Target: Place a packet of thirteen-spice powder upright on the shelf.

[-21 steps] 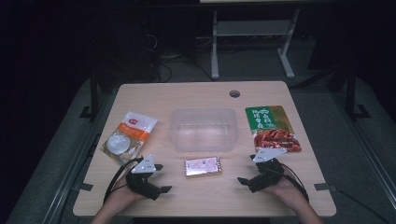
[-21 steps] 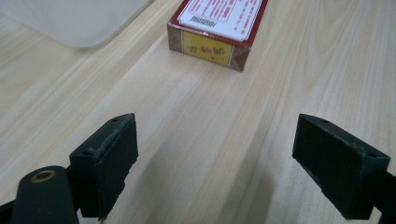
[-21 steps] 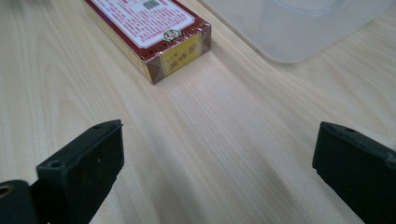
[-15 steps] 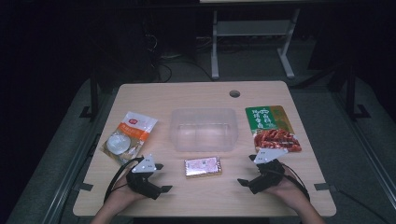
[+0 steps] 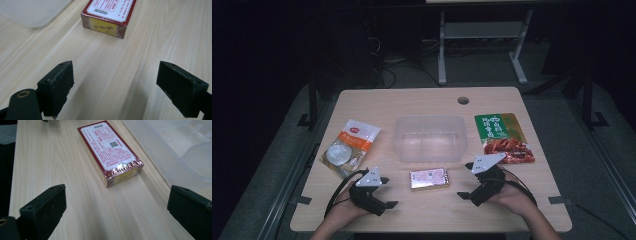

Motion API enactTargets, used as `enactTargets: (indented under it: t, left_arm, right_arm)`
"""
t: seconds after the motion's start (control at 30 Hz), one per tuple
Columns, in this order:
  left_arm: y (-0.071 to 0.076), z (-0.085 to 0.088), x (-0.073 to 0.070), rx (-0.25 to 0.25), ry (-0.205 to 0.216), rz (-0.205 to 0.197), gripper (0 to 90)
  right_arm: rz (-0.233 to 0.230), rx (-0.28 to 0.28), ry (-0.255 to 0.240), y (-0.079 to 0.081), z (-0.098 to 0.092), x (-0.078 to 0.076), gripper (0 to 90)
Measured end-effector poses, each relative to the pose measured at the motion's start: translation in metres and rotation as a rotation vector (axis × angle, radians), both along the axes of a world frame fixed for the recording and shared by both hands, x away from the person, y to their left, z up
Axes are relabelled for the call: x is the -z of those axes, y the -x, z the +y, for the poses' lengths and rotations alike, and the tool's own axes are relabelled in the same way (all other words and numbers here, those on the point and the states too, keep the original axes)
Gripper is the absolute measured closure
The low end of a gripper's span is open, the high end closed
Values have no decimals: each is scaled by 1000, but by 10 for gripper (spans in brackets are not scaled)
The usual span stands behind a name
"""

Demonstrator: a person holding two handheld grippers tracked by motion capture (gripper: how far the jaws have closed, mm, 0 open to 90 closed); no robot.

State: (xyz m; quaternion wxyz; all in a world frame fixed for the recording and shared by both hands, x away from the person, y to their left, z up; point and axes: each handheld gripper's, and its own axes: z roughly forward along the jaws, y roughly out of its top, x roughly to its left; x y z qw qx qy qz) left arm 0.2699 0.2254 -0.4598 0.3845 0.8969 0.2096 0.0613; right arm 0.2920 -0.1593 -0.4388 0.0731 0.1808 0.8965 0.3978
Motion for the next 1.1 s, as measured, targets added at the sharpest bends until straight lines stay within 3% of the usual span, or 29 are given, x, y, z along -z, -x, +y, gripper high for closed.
enactTargets:
  t: [0.2,0.27,0.47,0.7,0.77,0.8,0.83,0.87,1.1]
  left_arm:
    - [0,0,0,4,-2,4,137]
    - [0,0,0,5,-1,5,137]
    - [0,0,-1,8,2,6,137]
    - [0,0,-1,12,9,12,137]
    - [0,0,-1,14,8,12,137]
    - [1,0,-1,14,10,14,137]
    - [1,0,-1,14,10,14,137]
    - [1,-1,-1,14,15,16,137]
    - [1,0,-1,18,15,18,137]
  right_arm:
    - [-10,-64,41,-10,17,0,19]
    - [0,-64,26,-11,20,1,20]
    - [1,-107,58,-26,39,4,20]
    - [27,-133,53,-32,52,12,49]
    - [17,-142,69,-35,55,14,50]
    - [-19,-161,93,-38,56,15,51]
    - [-26,-156,94,-40,58,15,50]
    - [-8,-153,90,-40,60,14,51]
    - [-26,-180,110,-46,68,19,61]
